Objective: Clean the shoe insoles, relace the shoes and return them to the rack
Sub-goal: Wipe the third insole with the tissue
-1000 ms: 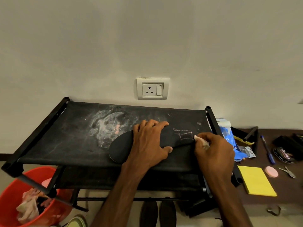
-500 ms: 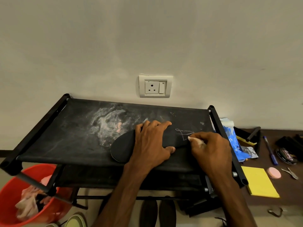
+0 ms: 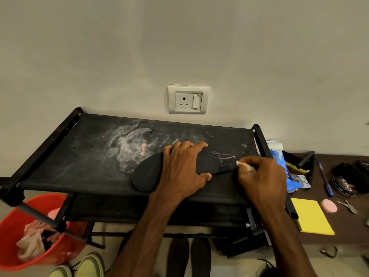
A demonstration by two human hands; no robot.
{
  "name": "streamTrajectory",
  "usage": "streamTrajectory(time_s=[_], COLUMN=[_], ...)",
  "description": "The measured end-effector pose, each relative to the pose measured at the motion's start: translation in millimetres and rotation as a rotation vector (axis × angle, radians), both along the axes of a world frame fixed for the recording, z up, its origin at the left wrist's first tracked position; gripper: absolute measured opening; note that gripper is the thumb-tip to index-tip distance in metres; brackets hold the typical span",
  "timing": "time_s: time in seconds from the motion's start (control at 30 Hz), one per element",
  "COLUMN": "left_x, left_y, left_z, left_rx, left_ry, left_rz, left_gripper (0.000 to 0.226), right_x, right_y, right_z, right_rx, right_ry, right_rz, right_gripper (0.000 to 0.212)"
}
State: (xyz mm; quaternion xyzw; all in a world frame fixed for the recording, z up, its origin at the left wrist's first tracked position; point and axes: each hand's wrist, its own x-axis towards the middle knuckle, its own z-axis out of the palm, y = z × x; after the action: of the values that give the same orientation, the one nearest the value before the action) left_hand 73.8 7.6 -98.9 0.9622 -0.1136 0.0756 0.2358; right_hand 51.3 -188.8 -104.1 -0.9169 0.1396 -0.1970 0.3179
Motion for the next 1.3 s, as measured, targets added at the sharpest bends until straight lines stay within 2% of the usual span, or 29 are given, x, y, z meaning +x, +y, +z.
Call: streamTrajectory(time_s=[0.13,0.3,0.5,0.7,0.87,0.93,1.13,1.3], left_x=[-0.5,-0.7,-0.1,-0.5,0.4,-0.6,-0.5,-0.1], left_y=[0.2,-0.3,1.0,-1.2,0.3,0.4,-1.4,-0.9], left_z=[-0.7,0.4,-0.2,0.6,0.5,0.4,1.7,1.9], left_rx=[0.018,0.015,0.007,0.016,0.021,0.014,-0.001,0.015], left_ry=[0.005,-0.001,0.01,-0.004,0.014,0.014,-0.012,-0.005], left_rz=[0.003,-0.001,-0.001,0.002,0.004,0.001,0.01,0.01], left_gripper=[0.081,0.08,0.08,0.081,0.082,0.082,0.081,0.082], right_x=[-3.5,0.1,-3.8,5.4,0.3,1.6,13.1,17.8], right_y=[25.1,11.9,31.4,12.0,30.9,26.7,3.0,-2.1], right_z=[0.4,3.3,4.8,4.7,2.7,4.6,4.6,8.5], right_rx=[-0.041,-0.012,-0.074,0.0,-0.015,-0.004,0.004,-0.015], right_ry=[0.015,-0.013,0.021,-0.003,0.005,0.031,-0.011,0.087], right_rz=[0.217,0.08,0.292,0.031,0.243,0.219,-0.045,0.138], right_gripper=[0.013,0.011,0.008,0.012,0.013,0.012,0.016,0.017])
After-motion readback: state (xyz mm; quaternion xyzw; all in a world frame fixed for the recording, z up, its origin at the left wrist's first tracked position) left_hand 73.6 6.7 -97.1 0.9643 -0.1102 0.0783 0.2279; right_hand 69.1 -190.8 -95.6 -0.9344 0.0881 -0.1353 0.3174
